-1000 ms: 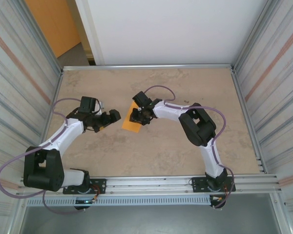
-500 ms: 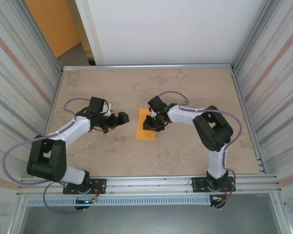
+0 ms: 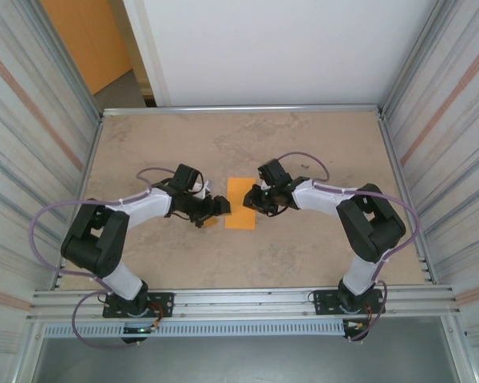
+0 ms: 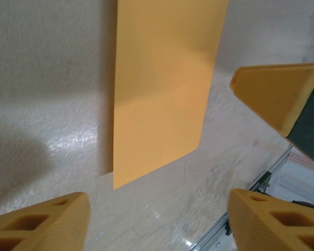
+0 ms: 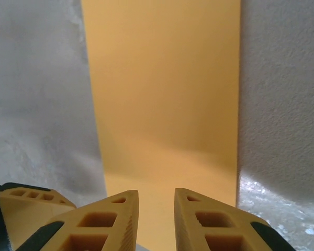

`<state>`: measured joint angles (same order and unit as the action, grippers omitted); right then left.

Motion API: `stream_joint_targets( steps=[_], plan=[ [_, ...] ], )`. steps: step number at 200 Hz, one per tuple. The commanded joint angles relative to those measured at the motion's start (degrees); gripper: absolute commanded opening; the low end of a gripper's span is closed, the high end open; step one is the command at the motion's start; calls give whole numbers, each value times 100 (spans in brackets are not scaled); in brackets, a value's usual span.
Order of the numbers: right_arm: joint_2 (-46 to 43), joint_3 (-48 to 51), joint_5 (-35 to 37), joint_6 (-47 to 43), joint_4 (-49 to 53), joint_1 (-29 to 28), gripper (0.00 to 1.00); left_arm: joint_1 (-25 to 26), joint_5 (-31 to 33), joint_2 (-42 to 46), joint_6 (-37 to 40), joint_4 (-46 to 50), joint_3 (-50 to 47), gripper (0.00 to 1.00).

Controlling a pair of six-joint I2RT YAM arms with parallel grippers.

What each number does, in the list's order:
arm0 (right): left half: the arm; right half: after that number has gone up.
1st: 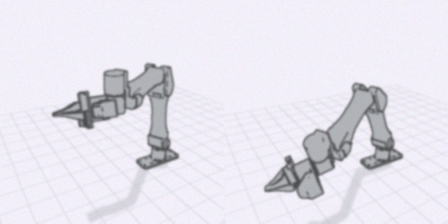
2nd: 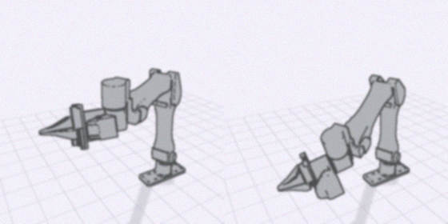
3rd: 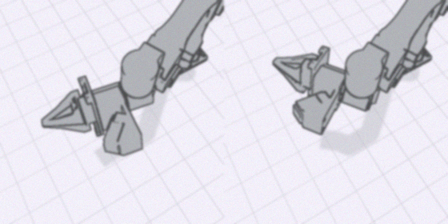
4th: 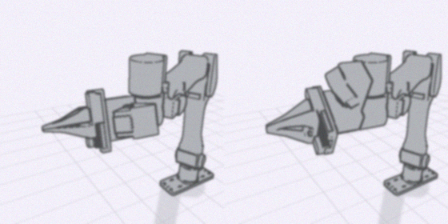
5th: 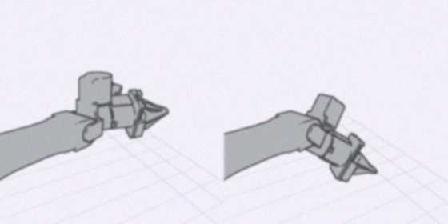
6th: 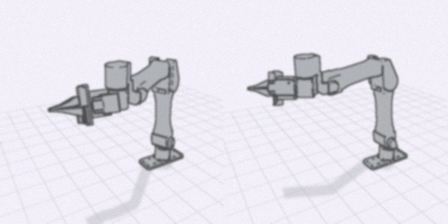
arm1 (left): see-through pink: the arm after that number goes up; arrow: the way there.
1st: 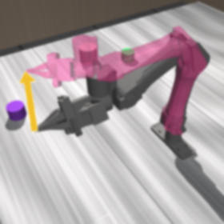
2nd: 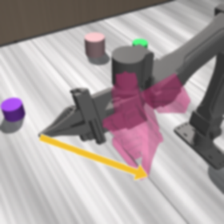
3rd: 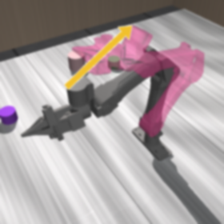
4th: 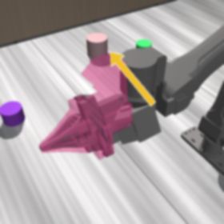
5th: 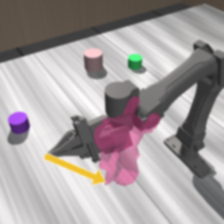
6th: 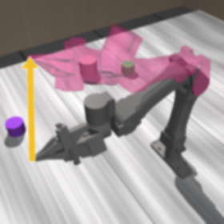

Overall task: Fold a paper plane with a square sheet of paper (pick it up from the middle)
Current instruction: Third fold the triangle at the center of the table.

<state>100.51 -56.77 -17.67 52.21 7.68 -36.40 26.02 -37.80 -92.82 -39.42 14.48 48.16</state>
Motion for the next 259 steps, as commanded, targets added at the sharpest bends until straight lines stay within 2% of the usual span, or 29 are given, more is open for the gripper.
stream_joint_targets(
  steps=[1, 36, 111, 259],
  plan=[
    [192, 27, -7, 176, -187, 19, 24, 13, -270, -162, -136, -51, 145, 63],
    [443, -97, -134, 132, -206, 52, 23, 26, -298, -305, -73, 3, 209, 53],
    [680, 90, -272, 191, -186, 134, 23, 20, -254, -508, 127, 72, 235, 42],
    [599, 307, -342, 334, -267, 186, 23, 192, -269, -951, 255, 223, 607, 39]
  ],
)
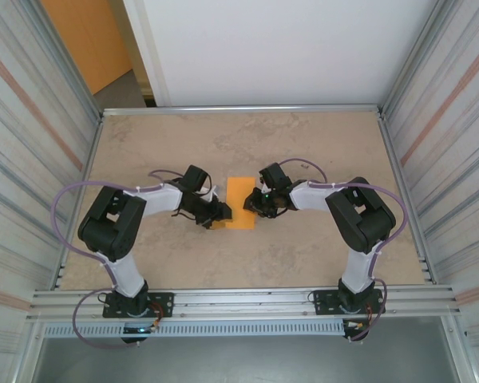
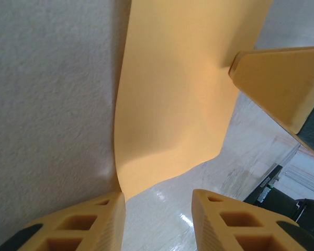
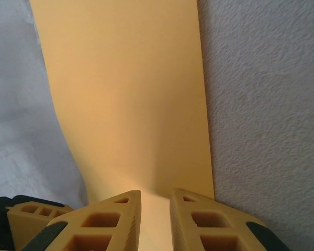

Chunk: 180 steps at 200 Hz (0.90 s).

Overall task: Fold a paper plane with a square sheet of paper (pick it up from the middle)
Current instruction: Third fold the triangle at the center of the table.

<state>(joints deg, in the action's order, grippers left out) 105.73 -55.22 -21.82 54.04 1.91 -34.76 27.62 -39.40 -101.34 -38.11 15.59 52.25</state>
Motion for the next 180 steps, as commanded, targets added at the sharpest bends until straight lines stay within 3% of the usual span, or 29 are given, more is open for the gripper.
stream_joint_targets(
  steps=[1, 105, 158, 180],
  plan=[
    [78, 156, 73, 150, 310, 22, 22, 33, -111, -102, 122, 111, 198, 39],
    [-2, 220, 57, 125, 300, 75, 22, -227, -176, -541, 171, 406, 923, 38],
    [-50, 257, 86, 98, 301, 89, 22, -231, 658, -340, 391, 869, 902, 40],
    [-43, 262, 74, 98, 292, 93, 22, -230, 696, -397, 488, 910, 942, 41]
  ],
)
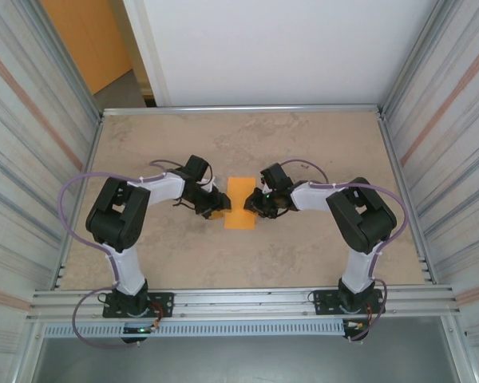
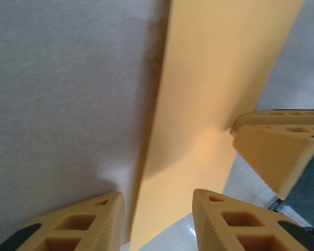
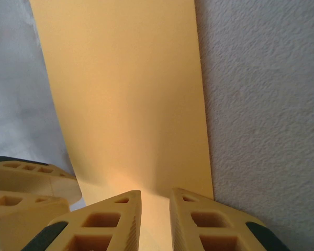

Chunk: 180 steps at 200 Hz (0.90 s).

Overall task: Fold a paper plane with a square sheet of paper (pick it up from the middle)
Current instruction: Third fold the triangle at the center of the table.

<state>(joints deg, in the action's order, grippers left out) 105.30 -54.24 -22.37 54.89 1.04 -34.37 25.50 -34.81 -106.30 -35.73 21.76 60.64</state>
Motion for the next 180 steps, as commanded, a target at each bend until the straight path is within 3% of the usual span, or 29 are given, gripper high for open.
stream_joint_targets(
  steps=[1, 81, 135, 180],
  plan=[
    [5, 166, 128, 13, 380, 53, 22, -23, 233, 91, 250, 294, 109, 41],
    [29, 196, 130, 13, 354, 62, 22, 10, -438, -133, 321, 74, 329, 31],
    [11, 228, 141, 13, 353, 62, 22, 7, 255, -105, 513, 377, 419, 36],
    [14, 238, 141, 15, 336, 71, 22, 70, 96, -353, 596, 342, 555, 35]
  ],
)
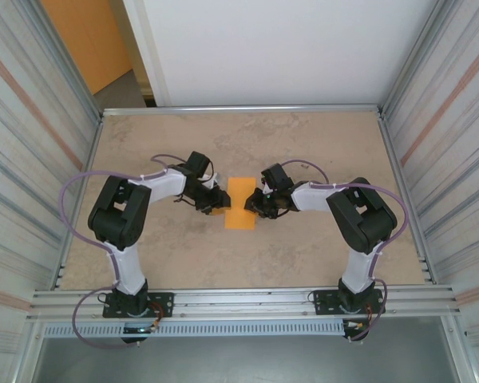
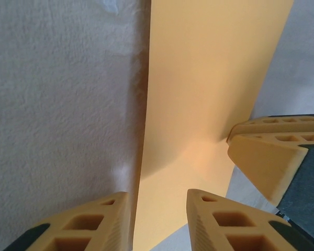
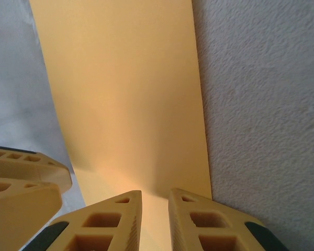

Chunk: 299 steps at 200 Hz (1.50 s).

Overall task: Fold a paper plane with a square sheet of paper (pick it up from the middle)
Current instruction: Third fold the triangle at the center of the table.

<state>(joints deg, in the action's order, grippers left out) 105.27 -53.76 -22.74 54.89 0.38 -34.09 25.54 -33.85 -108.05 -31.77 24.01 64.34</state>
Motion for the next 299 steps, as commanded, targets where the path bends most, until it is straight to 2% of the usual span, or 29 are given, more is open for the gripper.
stream_joint_targets(
  steps=[1, 38, 87, 148, 178, 197, 220, 245, 284, 299],
  plan=[
    [13, 190, 180, 18, 406, 42, 22, 70, 1, -180, 203, 124, 190, 35],
    [0, 213, 183, 4, 419, 49, 22, 111, -44, -301, 285, 210, 335, 32],
    [22, 181, 192, -4, 436, 42, 22, 114, -721, -243, 327, 59, 417, 29],
    [-7, 175, 200, -38, 430, 48, 22, 4, -667, -491, 347, 305, 558, 23],
    [-95, 140, 207, -172, 419, 54, 26, -9, -668, -524, 278, 358, 580, 16],
    [-271, 100, 276, -367, 428, 60, 33, -23, -667, -513, 160, 351, 559, 11],
    [-666, 25, 582, -746, 525, 52, 44, -57, -729, -448, -99, 227, 478, 4],
    [-1160, -26, 1073, -1454, 794, -17, 53, -63, -842, -317, -447, -23, 349, 2],
    [-1684, -85, 2559, -2636, 1297, -706, 55, -84, -965, -199, -876, -51, 346, 2],
    [-1682, -153, 2876, -2947, 1404, -1056, 56, -84, -991, -191, -977, 22, 380, 2]
  ],
)
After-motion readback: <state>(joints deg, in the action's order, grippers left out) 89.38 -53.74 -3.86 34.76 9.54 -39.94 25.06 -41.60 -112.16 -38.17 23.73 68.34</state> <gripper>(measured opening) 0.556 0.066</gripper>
